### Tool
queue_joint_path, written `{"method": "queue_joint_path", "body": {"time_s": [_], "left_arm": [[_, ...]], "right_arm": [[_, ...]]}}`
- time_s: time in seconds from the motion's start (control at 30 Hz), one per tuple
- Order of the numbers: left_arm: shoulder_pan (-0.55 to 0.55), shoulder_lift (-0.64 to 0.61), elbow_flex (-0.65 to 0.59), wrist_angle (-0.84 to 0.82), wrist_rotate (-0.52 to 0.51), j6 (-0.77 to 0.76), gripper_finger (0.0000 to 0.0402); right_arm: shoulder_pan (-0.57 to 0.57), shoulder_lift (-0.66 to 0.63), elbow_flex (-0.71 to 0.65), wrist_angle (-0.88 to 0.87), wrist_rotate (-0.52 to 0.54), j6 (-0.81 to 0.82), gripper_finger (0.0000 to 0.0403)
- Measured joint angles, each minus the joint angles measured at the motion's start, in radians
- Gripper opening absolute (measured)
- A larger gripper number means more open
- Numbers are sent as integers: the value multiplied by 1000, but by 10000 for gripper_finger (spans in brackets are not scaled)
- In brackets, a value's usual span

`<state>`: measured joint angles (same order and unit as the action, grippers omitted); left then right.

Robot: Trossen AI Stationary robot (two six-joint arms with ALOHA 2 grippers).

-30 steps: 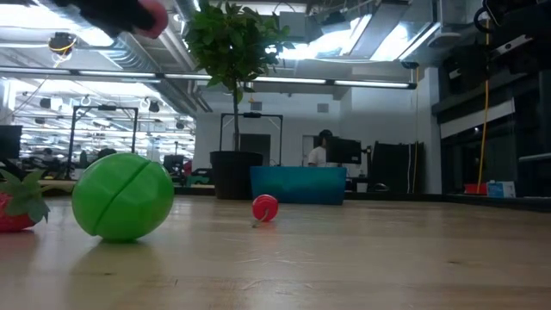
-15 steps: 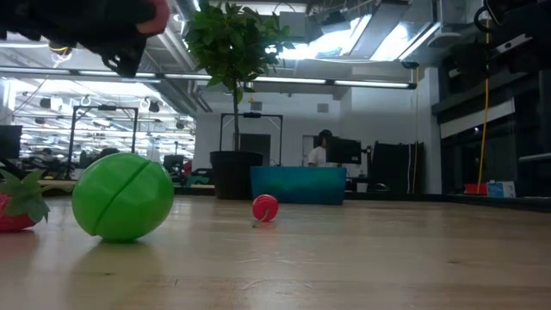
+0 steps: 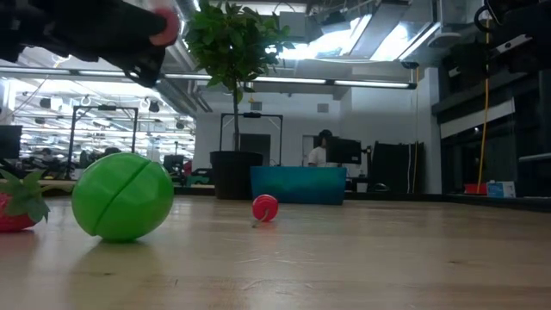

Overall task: Pick and placing Produce into tupperware
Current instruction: Put the pink peach into the blue container

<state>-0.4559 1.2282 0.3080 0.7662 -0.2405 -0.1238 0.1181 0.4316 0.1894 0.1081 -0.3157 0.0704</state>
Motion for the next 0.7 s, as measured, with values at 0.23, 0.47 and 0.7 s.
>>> {"method": "queue_joint_path", "body": {"time_s": [0.23,0.47,0.7], "left_arm": [[40,0,0,0,77,0,39],[65,0,0,-1,45,1,38],[79,64,2,72,-206,-21,38]], "right_arm": [[0,0,0,-1,0,0,266],[0,0,0,-1,0,0,266],[0,0,0,-1,0,0,266]]}}
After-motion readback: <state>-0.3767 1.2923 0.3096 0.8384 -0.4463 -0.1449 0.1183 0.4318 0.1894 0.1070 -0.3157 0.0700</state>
